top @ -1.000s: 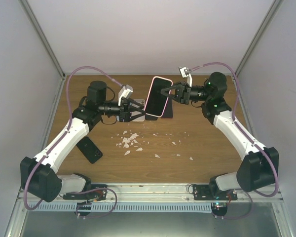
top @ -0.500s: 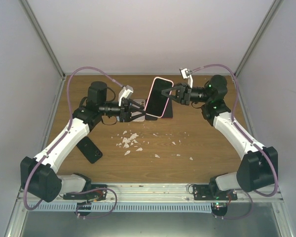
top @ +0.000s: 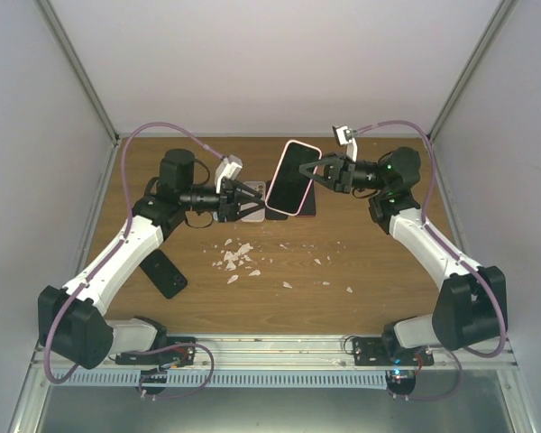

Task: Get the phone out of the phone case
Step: Adjust the phone, then remove the phone case from the phone.

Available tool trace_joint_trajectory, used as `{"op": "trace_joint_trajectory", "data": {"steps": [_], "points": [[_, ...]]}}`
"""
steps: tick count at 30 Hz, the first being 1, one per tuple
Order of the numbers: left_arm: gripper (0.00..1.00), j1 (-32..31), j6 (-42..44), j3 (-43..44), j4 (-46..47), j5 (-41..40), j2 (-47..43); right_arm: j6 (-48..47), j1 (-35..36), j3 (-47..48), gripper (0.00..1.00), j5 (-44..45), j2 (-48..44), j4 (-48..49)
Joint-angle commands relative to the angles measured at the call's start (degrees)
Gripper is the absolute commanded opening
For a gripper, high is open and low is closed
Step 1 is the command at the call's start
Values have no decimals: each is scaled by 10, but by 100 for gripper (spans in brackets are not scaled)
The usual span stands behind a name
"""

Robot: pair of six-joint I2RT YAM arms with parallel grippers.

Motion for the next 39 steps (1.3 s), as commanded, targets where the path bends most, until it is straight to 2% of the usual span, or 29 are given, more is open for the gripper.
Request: {"op": "trace_joint_trajectory", "data": {"steps": [1,8,16,22,30,39], "points": [[41,12,-3,-4,8,-68,17,68,9,2,0,-40,-28,103],[42,12,-9,3,8,-74,20,62,14,2,0,-41,-25,97],[58,12,-7,-11,44,71,-10,50,11,10,1,-35,-24,79],[62,8,-9,-14,46,137,-28,47,4,10,1,-26,-22,68],[61,-18,-7,7,35,76,-28,42,4,9,0,-24,-19,61],[56,-20,-6,13,25,22,-21,40,5,7,1,-26,-20,62]]}}
